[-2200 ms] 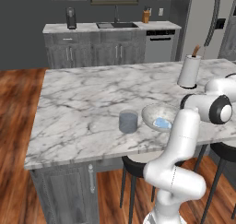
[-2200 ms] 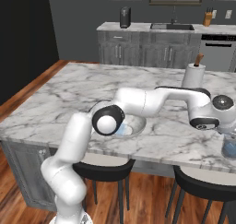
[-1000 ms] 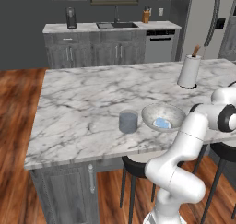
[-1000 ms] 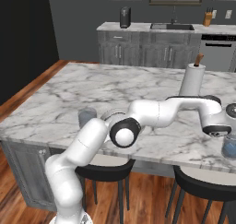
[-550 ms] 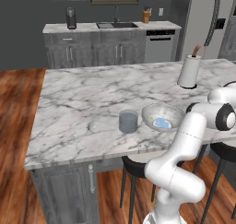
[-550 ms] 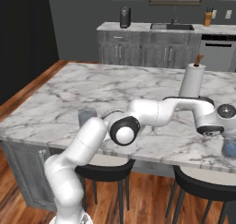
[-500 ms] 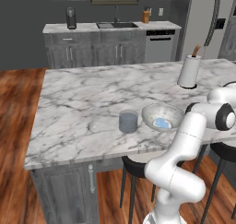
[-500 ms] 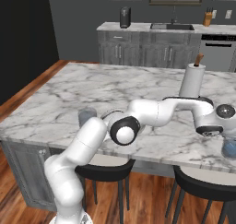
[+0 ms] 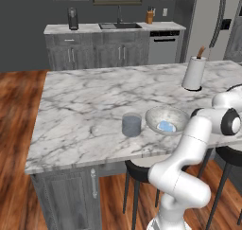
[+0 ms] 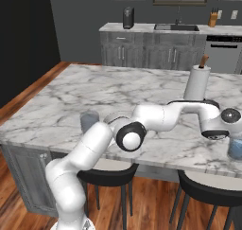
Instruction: There are four ice cubes in the ice bowl. Place two ice cubes in each glass of water.
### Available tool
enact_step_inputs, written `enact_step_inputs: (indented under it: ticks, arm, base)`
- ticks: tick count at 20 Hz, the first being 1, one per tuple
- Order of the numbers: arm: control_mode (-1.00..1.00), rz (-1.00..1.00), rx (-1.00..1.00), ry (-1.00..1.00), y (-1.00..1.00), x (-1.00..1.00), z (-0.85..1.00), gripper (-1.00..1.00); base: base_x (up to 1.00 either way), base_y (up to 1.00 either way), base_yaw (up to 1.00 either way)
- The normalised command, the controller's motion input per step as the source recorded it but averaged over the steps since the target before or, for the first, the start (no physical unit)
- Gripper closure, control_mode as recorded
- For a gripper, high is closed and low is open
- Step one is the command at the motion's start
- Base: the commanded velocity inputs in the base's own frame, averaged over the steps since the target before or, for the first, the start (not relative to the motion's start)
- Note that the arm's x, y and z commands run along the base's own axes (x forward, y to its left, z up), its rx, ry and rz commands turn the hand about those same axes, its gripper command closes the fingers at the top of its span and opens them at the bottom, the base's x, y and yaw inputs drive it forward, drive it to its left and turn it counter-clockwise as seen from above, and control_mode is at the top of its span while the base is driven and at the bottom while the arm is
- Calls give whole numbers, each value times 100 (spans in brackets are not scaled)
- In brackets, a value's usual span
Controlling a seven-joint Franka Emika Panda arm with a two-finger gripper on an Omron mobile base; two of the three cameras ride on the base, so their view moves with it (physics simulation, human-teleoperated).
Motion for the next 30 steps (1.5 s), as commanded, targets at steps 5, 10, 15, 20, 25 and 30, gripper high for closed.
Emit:
enact_step_inputs:
  ticks: [5,10,15,20,25,30]
  arm:
    - [-100,-9,12,-13,-25,14,19,-100]
    - [-100,-3,12,-22,-3,3,62,-100]
    - [-100,0,2,-15,31,-11,73,-100]
    - [-100,6,-4,3,75,-89,58,-100]
    - [-100,29,-37,27,100,-100,-4,-100]
    - [-100,37,-39,29,100,-86,1,-100]
  base:
    - [0,0,0]
    - [0,0,0]
    - [0,0,0]
    - [0,0,0]
    - [0,0,0]
    - [0,0,0]
